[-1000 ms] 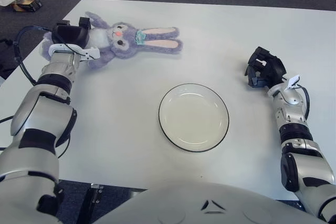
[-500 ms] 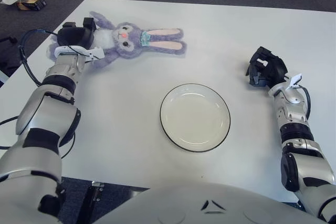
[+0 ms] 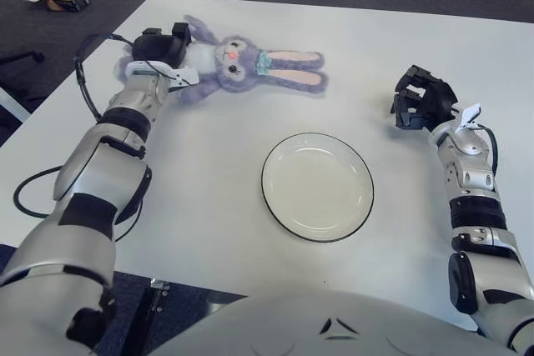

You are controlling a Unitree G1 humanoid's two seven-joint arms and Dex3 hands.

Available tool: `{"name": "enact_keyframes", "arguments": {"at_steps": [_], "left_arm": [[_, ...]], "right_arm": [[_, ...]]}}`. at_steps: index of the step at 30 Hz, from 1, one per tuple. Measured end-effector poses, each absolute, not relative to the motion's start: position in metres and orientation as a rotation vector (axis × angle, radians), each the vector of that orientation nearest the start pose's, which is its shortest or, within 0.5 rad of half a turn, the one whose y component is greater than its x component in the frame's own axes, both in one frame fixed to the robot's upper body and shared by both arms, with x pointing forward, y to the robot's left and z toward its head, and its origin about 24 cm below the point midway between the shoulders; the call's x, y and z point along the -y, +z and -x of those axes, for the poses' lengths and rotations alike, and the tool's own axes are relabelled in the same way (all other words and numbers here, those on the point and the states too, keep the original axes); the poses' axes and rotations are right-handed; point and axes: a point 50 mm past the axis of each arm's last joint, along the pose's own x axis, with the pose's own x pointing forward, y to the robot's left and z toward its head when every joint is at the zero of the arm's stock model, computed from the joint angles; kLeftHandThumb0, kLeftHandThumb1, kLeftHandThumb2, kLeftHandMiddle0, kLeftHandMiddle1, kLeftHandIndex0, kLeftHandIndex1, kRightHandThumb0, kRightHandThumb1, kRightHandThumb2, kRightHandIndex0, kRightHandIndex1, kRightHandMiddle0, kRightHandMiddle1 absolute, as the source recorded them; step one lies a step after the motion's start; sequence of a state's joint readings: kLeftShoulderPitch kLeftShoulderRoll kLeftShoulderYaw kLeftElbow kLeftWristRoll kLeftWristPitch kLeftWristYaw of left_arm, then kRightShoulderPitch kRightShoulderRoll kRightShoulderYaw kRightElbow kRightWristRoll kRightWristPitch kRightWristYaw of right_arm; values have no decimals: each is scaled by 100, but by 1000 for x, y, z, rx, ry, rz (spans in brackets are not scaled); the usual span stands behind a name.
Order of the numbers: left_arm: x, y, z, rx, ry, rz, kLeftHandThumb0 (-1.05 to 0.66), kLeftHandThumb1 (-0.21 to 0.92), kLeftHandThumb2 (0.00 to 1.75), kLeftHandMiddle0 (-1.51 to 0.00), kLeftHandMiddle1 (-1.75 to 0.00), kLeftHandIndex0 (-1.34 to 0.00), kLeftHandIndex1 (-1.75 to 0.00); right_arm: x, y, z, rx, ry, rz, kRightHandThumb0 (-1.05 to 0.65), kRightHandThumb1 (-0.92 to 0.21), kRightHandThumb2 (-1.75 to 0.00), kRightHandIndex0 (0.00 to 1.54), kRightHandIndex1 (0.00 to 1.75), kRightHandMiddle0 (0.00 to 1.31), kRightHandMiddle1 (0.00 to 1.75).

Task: Put the doll into the plate.

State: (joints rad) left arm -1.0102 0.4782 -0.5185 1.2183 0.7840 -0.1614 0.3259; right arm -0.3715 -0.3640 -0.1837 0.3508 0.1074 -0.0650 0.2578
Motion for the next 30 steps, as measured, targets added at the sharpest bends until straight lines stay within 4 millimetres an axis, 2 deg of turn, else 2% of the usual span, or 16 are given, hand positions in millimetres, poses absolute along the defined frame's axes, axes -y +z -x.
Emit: {"name": "enact_keyframes", "arguments": {"at_steps": [9, 18, 24, 30], "left_arm": [[-184, 128, -406, 168, -57, -1565, 0, 2, 161, -86, -160, -63, -175], [-154, 135, -409, 223, -126, -1541, 0, 0, 163, -87, -160, -65, -175], [-141, 136, -409, 270, -169, -1506, 0, 1, 161, -89, -157, -64, -175], [-127, 136, -408, 307, -203, -1479, 0, 3, 160, -85, -162, -62, -175]], "right_arm": [[235, 117, -319, 166, 95, 338, -1, -28, -134, 63, 167, 45, 175], [220, 134, -324, 233, 168, 447, -1, -28, -137, 61, 173, 44, 175], [204, 152, -324, 353, 191, 570, -1, -35, -125, 59, 163, 42, 175], [194, 166, -323, 446, 205, 635, -1, -41, -115, 57, 155, 41, 175]]}}
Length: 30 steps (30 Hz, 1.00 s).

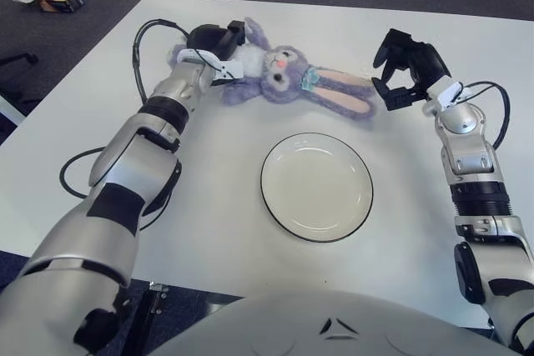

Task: Put the doll into the plate.

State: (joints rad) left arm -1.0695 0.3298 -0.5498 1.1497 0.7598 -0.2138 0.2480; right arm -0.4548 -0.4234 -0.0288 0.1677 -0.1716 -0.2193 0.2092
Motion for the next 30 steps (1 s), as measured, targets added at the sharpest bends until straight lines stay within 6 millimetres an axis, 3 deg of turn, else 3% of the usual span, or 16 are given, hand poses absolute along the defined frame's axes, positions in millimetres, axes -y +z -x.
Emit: {"name": "enact_keyframes", "arguments": {"at_steps": [8, 22, 24, 26, 30], "left_arm": [[-103, 139, -407, 340, -222, -1463, 0, 4, 161, -82, -167, -61, -175], [-76, 142, -405, 290, -250, -1383, 0, -9, 171, -94, -158, -71, -175], [-72, 143, -404, 283, -247, -1370, 0, -10, 173, -94, -159, -72, -175], [-67, 144, -404, 273, -246, -1359, 0, -10, 174, -94, -161, -72, -175], [-57, 149, -402, 254, -240, -1335, 0, -10, 174, -94, -162, -72, -175]], "right_arm": [[187, 165, -322, 463, 201, 725, -1, -43, -111, 55, 154, 40, 175], [177, 164, -323, 471, 209, 821, -1, -60, -91, 50, 154, 23, 175], [177, 164, -323, 464, 209, 834, -1, -64, -87, 46, 155, 21, 175], [177, 163, -323, 457, 208, 859, -1, -80, -63, 37, 152, 16, 175], [176, 161, -324, 437, 212, 929, -26, -89, -54, 22, 147, 19, 175]]}}
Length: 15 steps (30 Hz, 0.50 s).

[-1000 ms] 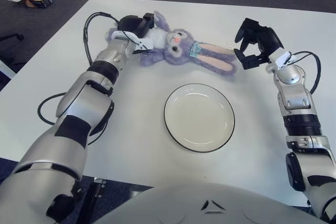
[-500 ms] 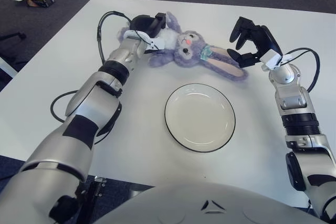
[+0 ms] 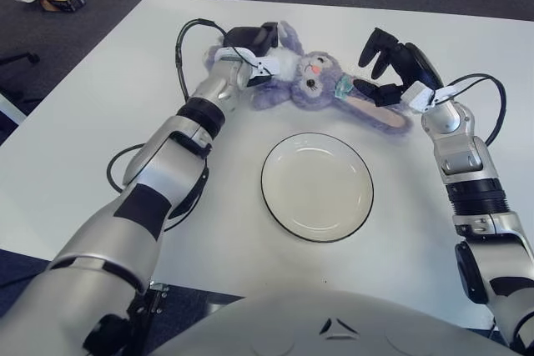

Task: Put the doll into the plate.

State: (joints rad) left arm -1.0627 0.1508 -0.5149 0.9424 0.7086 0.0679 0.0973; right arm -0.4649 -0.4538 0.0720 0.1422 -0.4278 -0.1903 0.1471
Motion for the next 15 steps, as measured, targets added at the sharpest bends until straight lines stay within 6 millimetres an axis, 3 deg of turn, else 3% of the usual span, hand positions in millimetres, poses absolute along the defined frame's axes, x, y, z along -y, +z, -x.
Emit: {"name": "enact_keyframes", "arguments": {"at_steps": [2, 5, 11, 15], "left_arm": [[-52, 151, -400, 250, -244, -1322, 0, -10, 174, -94, -162, -72, -175], [-47, 151, -399, 234, -244, -1291, 0, -9, 173, -93, -163, -70, -175], [-38, 151, -397, 206, -242, -1232, 0, -5, 171, -91, -166, -67, -175], [-32, 152, -395, 204, -242, -1217, 0, -5, 170, -90, -166, -66, -175]], "right_arm": [[175, 161, -325, 436, 214, 960, -53, -89, -51, 17, 141, 8, 156], [173, 160, -325, 437, 216, 1005, -68, -91, -46, 14, 133, 2, 138], [173, 160, -327, 426, 225, 1082, -81, -92, -39, 7, 117, 0, 106], [175, 161, -330, 395, 225, 1120, -86, -92, -35, 3, 109, 0, 96]]}}
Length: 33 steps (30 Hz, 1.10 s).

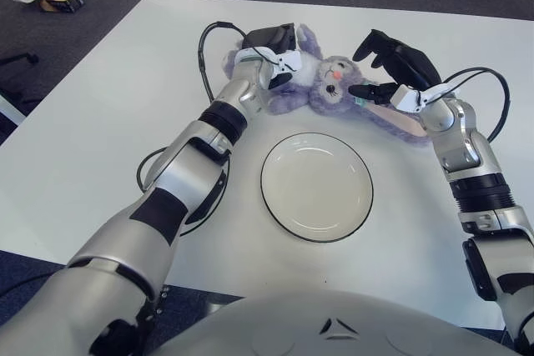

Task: Put the doll into the plate.

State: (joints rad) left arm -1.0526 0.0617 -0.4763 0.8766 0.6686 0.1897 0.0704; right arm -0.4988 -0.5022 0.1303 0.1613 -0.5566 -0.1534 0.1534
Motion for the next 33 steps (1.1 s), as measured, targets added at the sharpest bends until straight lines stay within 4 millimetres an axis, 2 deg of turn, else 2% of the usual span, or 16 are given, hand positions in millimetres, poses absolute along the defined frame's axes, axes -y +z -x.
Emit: {"name": "enact_keyframes", "arguments": {"at_steps": [9, 17, 19, 24, 29, 33], "left_arm": [[-21, 152, -391, 210, -226, -1176, 0, -4, 170, -89, -168, -66, -175], [-17, 146, -391, 199, -188, -1134, 0, -9, 174, -93, -166, -69, -175], [-15, 145, -391, 198, -179, -1131, 0, -9, 174, -94, -165, -70, -175], [-12, 144, -392, 197, -160, -1122, 0, -10, 175, -96, -162, -71, -175], [-8, 143, -390, 200, -144, -1107, 0, -16, 174, -105, -142, -78, -175], [-6, 143, -390, 202, -135, -1099, 0, -17, 170, -108, -126, -84, -175]], "right_arm": [[177, 151, -335, 276, 253, 1188, -95, -92, -25, 0, 76, 0, 73], [178, 148, -341, 208, 292, 1232, -104, -92, -29, 0, 14, 0, 30], [178, 147, -343, 196, 300, 1237, -104, -92, -31, 0, 7, 0, 25], [179, 145, -346, 167, 312, 1243, -105, -92, -33, 0, 1, 0, 16], [181, 140, -347, 112, 318, 1236, -105, -92, -32, 0, 0, 0, 11], [182, 137, -348, 70, 323, 1233, -105, -92, -29, 0, 0, 0, 14]]}}
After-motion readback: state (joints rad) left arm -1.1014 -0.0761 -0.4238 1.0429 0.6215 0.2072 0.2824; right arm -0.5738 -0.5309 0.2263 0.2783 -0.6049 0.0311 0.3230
